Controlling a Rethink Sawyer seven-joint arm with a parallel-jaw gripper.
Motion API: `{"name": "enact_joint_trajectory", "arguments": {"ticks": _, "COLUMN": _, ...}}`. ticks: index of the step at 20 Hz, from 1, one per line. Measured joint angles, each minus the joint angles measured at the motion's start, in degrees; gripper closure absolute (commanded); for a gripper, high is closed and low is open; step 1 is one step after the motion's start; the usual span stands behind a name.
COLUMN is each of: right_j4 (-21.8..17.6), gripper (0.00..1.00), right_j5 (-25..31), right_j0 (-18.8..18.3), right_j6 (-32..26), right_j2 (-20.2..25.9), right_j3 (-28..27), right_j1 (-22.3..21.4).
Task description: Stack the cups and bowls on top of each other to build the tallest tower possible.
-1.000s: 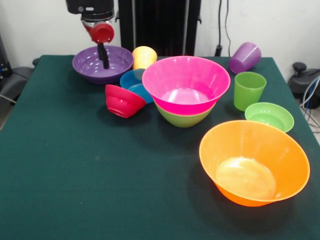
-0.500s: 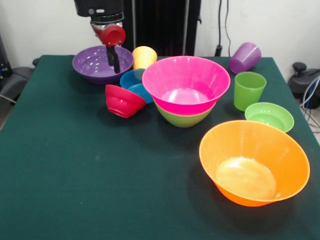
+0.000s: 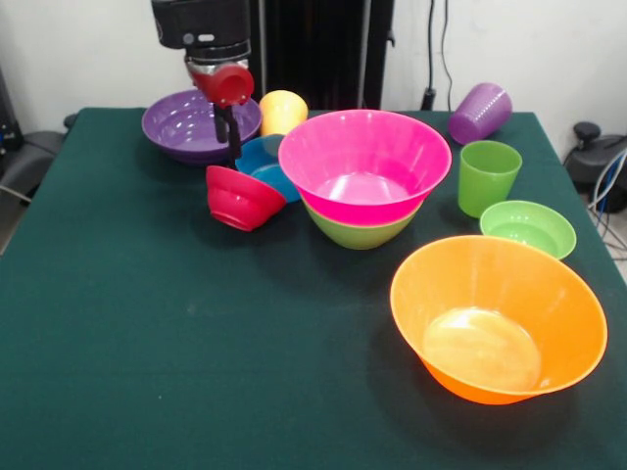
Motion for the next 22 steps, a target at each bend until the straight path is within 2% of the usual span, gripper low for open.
{"name": "enact_joint_trajectory", "arguments": {"ticks": 6, "right_j4": -2.1, "gripper": 0.00, "right_j5": 0.0, "right_j0": 1.5, "right_j6": 0.0, "right_j2": -2.2, "right_j3": -0.6, "right_j1": 0.6}}
{"name": "enact_joint_trajectory", "arguments": {"ticks": 22, "right_j4": -3.0, "gripper": 0.00, "right_j5": 0.8, "right_j0": 5.7, "right_j6": 0.0, "right_j2": -9.6, "right_j3": -1.6, "right_j1": -0.2}}
